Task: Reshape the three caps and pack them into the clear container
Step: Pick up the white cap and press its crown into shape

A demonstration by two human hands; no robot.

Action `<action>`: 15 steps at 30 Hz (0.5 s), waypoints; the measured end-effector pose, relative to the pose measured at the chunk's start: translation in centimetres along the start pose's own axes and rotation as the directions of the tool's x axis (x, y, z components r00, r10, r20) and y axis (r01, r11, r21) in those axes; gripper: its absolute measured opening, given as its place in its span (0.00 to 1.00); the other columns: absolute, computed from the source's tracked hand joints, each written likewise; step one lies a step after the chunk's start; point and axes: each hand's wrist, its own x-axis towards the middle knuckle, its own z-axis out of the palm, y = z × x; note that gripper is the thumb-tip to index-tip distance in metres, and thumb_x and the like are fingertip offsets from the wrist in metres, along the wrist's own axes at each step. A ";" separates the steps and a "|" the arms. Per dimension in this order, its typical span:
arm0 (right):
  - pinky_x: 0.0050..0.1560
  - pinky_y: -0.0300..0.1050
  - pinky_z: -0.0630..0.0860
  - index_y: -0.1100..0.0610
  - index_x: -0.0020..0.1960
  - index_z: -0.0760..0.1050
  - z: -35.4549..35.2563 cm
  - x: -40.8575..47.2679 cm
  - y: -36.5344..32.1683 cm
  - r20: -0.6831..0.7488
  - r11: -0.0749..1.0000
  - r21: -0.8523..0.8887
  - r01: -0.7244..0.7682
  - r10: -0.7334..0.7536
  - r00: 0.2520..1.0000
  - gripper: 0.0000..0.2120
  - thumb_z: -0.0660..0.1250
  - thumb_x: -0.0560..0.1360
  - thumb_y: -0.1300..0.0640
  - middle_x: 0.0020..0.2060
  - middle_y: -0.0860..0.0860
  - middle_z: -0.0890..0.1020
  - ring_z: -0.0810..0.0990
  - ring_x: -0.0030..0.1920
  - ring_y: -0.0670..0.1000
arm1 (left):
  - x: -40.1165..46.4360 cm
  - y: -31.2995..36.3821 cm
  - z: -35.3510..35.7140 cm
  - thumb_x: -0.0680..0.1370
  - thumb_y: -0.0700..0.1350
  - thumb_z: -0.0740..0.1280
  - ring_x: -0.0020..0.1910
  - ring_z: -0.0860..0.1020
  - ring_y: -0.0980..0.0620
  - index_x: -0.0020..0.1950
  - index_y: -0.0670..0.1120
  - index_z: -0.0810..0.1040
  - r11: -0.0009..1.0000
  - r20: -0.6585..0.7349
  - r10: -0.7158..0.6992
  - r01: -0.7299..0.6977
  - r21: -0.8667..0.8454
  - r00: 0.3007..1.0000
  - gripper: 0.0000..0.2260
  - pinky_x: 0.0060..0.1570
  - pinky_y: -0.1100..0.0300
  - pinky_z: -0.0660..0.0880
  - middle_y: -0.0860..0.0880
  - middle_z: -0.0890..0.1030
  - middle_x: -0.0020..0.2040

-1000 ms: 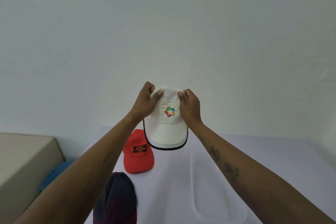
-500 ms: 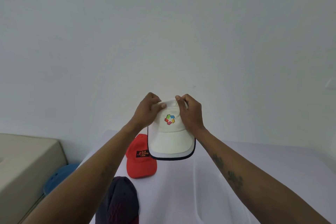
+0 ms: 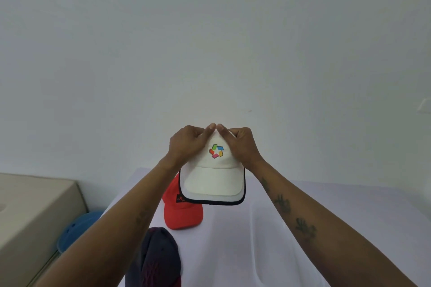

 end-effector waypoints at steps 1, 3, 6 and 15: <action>0.34 0.44 0.71 0.72 0.32 0.71 0.1 0.0 -0.1 -0.025 1.000 -0.018 0.017 -0.018 1.000 0.30 0.67 0.75 0.44 0.29 0.66 0.77 0.76 0.30 0.52 | 0.0 0.1 0.0 0.75 0.68 0.53 0.36 0.78 0.46 0.33 0.39 0.78 1.000 0.042 0.011 -0.012 0.019 0.999 0.34 0.47 0.55 0.70 0.40 0.81 0.33; 0.31 0.42 0.70 0.70 0.29 0.70 0.2 0.0 -0.2 -0.073 0.996 -0.076 0.055 -0.061 0.995 0.30 0.67 0.75 0.44 0.25 0.60 0.75 0.73 0.28 0.51 | -0.1 0.4 -0.1 0.78 0.64 0.52 0.45 0.77 0.49 0.37 0.44 0.79 0.993 0.058 0.100 -0.103 0.062 0.993 0.29 0.57 0.53 0.64 0.46 0.81 0.39; 0.30 0.38 0.72 0.65 0.29 0.73 0.3 0.1 -0.1 -0.133 0.990 -0.128 0.063 -0.080 0.988 0.26 0.66 0.75 0.45 0.25 0.56 0.77 0.76 0.27 0.49 | -0.5 1.2 0.0 0.81 0.56 0.56 0.40 0.79 0.52 0.39 0.47 0.77 0.974 0.038 0.195 -0.189 -0.121 0.980 0.19 0.46 0.58 0.72 0.50 0.81 0.38; 0.35 0.52 0.77 0.59 0.41 0.78 1.8 0.6 -0.9 -0.096 0.919 -0.304 0.252 -0.293 0.951 0.25 0.55 0.78 0.40 0.32 0.53 0.81 0.79 0.34 0.53 | -0.4 1.4 0.4 0.81 0.55 0.54 0.34 0.80 0.47 0.40 0.41 0.80 0.960 -0.132 0.205 -0.226 -0.167 0.970 0.23 0.35 0.55 0.75 0.45 0.83 0.34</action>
